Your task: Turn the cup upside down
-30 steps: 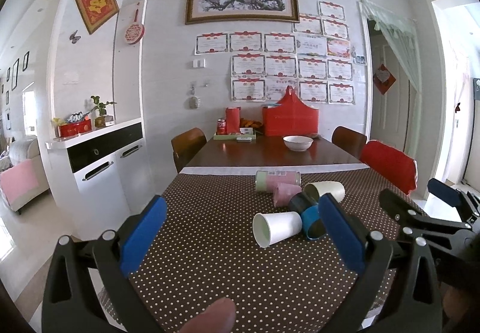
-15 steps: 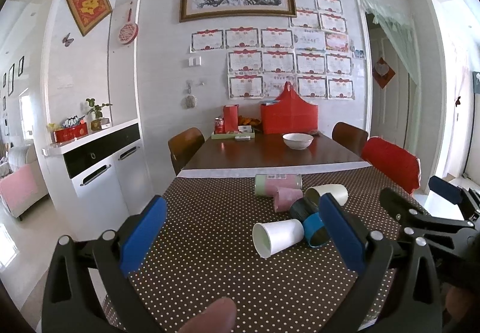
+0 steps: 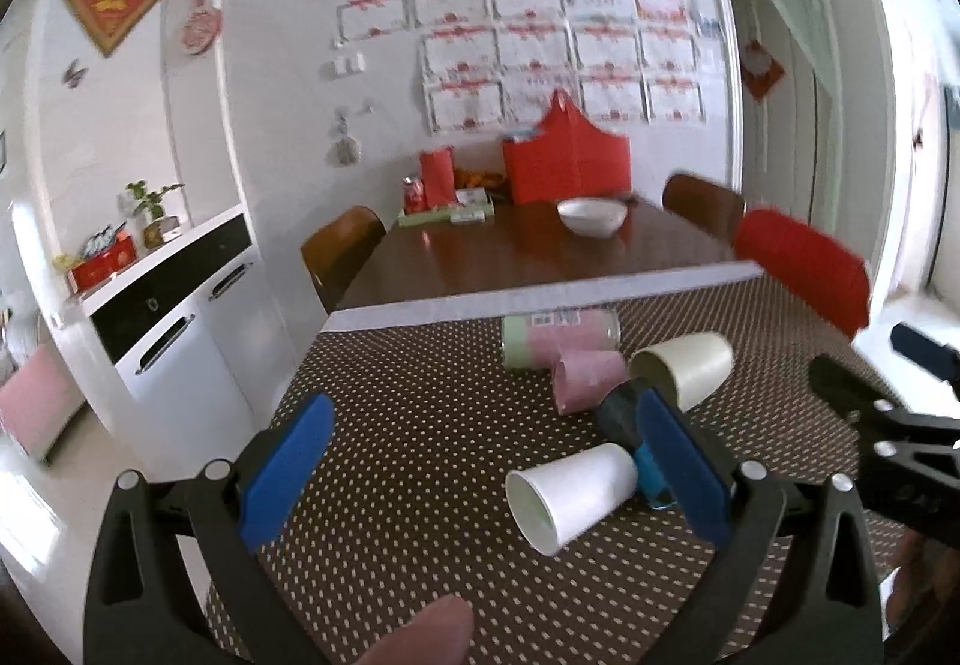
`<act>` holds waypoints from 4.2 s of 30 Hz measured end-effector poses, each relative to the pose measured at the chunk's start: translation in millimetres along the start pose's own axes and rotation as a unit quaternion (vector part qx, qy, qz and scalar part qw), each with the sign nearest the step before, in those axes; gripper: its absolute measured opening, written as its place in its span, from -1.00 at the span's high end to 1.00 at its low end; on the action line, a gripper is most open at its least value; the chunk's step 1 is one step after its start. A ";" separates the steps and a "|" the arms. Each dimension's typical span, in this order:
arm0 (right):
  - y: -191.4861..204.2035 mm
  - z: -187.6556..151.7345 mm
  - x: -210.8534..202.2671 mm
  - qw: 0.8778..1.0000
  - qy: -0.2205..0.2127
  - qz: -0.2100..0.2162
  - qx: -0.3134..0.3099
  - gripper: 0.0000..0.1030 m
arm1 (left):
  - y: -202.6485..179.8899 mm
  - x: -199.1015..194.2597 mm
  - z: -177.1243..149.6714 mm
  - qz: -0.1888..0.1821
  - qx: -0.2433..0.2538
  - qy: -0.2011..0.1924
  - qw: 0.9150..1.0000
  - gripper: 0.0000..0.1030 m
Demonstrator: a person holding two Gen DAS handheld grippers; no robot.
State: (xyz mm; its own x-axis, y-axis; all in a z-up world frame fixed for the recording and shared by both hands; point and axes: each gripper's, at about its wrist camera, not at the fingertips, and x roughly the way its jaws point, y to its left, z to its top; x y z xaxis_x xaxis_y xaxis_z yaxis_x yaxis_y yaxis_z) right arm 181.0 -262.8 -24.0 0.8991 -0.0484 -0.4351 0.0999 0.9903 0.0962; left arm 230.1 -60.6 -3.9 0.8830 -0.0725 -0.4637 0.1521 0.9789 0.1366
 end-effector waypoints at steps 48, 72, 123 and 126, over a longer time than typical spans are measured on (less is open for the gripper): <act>-50.3 -9.4 178.6 0.989 0.127 -0.046 0.058 -0.88 | -105.4 290.7 -8.3 -0.263 0.411 0.211 0.847 -0.67; -44.2 -11.1 165.4 0.989 0.127 -0.037 0.060 -0.88 | -69.8 274.1 9.7 -0.243 0.332 0.192 0.891 -0.48; -37.7 -73.5 -15.5 0.994 0.096 -0.007 0.044 -0.88 | -81.5 50.8 -112.6 -0.201 0.209 0.175 0.941 -0.53; -35.7 -75.5 -20.5 0.995 0.094 -0.005 0.043 -0.88 | -77.2 44.5 -111.3 -0.207 0.193 0.169 0.944 -0.53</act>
State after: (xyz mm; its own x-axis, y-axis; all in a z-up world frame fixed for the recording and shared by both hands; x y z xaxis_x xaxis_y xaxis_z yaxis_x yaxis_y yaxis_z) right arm 126.8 -287.4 -86.0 0.8026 -0.0255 -0.5960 0.1525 0.9747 0.1637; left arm 208.2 -118.1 -132.5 0.5296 -0.3048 -0.7916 0.6619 0.7321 0.1609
